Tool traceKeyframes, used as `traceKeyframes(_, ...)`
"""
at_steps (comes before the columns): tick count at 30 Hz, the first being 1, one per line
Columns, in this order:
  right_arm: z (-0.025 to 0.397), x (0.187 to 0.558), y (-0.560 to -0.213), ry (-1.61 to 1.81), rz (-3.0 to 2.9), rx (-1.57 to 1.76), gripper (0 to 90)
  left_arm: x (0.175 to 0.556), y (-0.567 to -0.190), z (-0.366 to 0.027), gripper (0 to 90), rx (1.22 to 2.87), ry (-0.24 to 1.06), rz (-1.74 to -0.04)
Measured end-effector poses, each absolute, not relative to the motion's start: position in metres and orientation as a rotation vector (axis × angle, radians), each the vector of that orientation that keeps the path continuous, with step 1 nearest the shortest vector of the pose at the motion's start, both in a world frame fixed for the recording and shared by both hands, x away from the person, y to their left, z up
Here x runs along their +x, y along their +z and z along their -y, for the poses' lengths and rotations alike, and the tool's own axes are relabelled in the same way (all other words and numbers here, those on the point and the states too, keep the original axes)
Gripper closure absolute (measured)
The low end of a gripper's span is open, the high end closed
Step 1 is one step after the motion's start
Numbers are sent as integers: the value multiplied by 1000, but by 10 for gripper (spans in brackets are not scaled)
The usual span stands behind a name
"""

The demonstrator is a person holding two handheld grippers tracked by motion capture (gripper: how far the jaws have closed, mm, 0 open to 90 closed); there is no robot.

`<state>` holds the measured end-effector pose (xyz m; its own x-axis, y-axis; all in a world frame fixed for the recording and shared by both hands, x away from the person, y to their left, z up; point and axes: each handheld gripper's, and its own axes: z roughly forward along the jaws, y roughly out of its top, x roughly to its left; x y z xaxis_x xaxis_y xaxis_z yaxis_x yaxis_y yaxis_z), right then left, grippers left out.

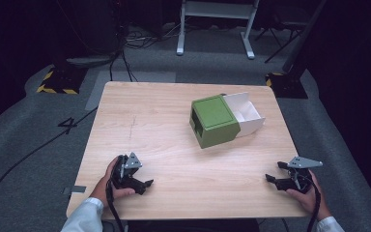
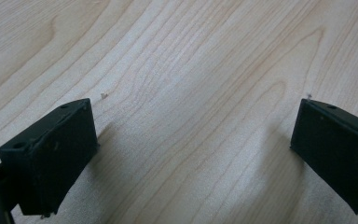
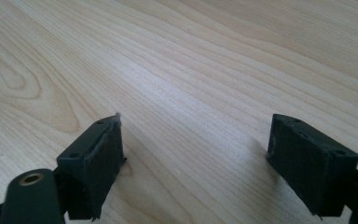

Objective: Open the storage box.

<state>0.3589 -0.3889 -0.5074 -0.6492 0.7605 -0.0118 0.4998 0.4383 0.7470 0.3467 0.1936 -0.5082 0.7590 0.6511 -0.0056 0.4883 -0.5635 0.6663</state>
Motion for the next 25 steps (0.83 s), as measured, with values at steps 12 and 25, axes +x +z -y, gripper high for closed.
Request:
traceKeyframes(12, 389, 359, -507, 1047, -2348, 1076, 185, 347, -508, -194, 4, 2285, 314, -848)
traceKeyframes(25, 389, 359, -507, 1047, -2347, 1079, 186, 348, -508, -194, 2, 2285, 312, -850)
